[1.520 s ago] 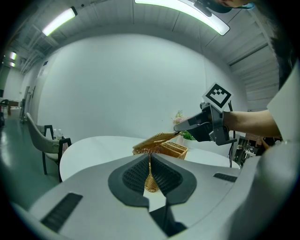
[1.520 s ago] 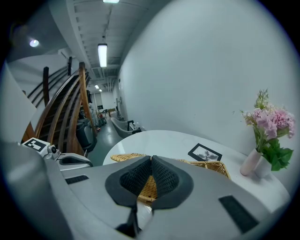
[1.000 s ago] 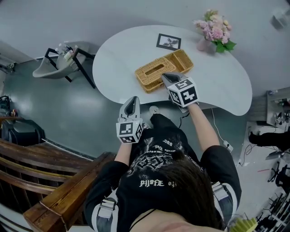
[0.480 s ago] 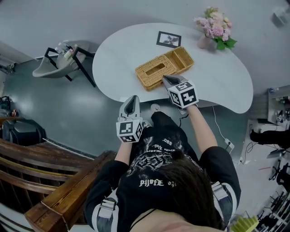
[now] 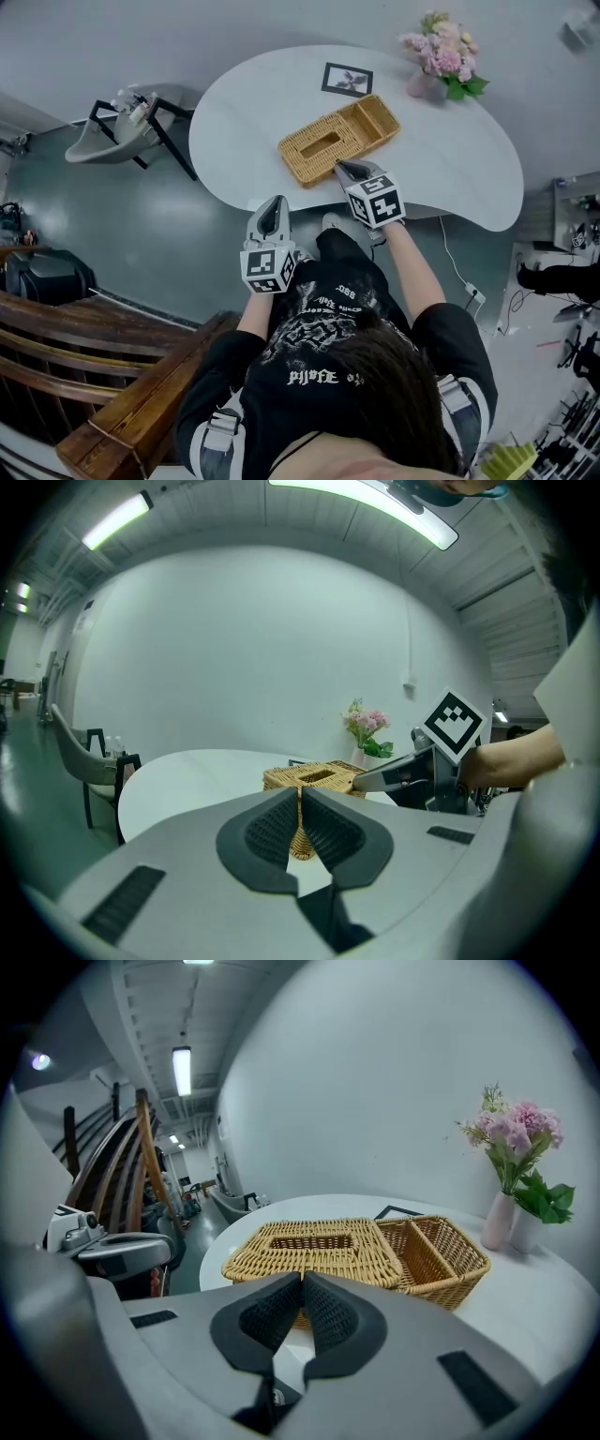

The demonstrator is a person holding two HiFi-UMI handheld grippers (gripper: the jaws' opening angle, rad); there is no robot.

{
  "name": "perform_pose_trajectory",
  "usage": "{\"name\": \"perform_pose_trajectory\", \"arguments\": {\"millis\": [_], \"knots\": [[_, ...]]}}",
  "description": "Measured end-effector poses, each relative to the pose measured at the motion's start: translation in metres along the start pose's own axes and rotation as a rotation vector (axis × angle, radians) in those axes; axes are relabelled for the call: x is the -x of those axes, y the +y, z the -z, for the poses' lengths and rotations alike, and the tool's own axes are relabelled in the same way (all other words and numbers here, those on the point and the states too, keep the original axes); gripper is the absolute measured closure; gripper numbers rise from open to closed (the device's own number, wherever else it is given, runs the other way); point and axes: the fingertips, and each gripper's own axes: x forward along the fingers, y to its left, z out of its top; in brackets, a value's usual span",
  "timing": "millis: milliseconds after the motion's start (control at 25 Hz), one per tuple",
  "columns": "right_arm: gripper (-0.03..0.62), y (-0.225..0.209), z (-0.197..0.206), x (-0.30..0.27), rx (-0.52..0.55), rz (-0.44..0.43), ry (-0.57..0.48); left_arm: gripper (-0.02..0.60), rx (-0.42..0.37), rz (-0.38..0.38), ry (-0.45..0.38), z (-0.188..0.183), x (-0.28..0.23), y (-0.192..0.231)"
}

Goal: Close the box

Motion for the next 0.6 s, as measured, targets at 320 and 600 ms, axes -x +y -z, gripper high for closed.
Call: {"name": "perform_pose_trajectory", "arguments": {"millis": [320, 600], "knots": [[0.556, 0.0003, 0.0104, -0.0047, 0.008, 0.015, -0.006, 0.552, 0.001, -0.012, -0.01, -0.0037, -0.0024, 0.0025], [0.553, -0.0001, 0.0075, -0.0021, -0.043, 0.026, -0.066, 0.552, -0.006, -0.009, -0.014, -0.0073, -0.0075, 0.0003]]}}
